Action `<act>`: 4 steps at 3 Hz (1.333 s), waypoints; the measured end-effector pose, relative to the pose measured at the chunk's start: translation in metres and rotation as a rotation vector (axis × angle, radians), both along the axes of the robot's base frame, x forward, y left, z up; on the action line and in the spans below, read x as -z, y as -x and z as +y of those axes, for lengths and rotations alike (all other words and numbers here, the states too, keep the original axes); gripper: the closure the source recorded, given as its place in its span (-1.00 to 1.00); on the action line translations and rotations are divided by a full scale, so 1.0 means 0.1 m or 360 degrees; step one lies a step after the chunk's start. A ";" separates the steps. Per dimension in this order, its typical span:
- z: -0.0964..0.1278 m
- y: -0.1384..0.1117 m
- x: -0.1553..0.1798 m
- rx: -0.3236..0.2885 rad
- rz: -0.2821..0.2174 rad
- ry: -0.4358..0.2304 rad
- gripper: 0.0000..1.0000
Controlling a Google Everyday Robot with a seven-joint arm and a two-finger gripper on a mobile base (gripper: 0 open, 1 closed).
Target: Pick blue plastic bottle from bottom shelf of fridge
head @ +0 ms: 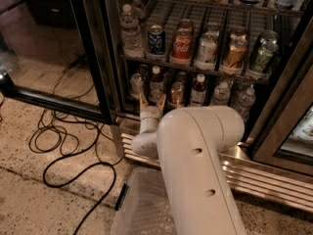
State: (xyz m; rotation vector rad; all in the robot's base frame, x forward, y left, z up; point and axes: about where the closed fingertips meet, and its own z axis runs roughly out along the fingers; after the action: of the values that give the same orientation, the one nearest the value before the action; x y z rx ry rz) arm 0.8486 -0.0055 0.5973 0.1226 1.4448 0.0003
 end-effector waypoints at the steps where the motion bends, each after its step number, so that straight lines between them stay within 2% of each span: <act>1: -0.06 -0.08 0.00 0.0009 0.0001 0.0023 -0.32; 4: -0.22 -0.38 0.06 0.0022 0.0004 0.0067 -0.34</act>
Offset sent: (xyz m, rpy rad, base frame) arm 0.0270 -0.0148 -0.0073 -0.0377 0.0124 -0.0051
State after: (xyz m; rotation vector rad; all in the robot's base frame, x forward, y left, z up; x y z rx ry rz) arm 0.8861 -0.0274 0.5913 0.0981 1.4457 -0.0415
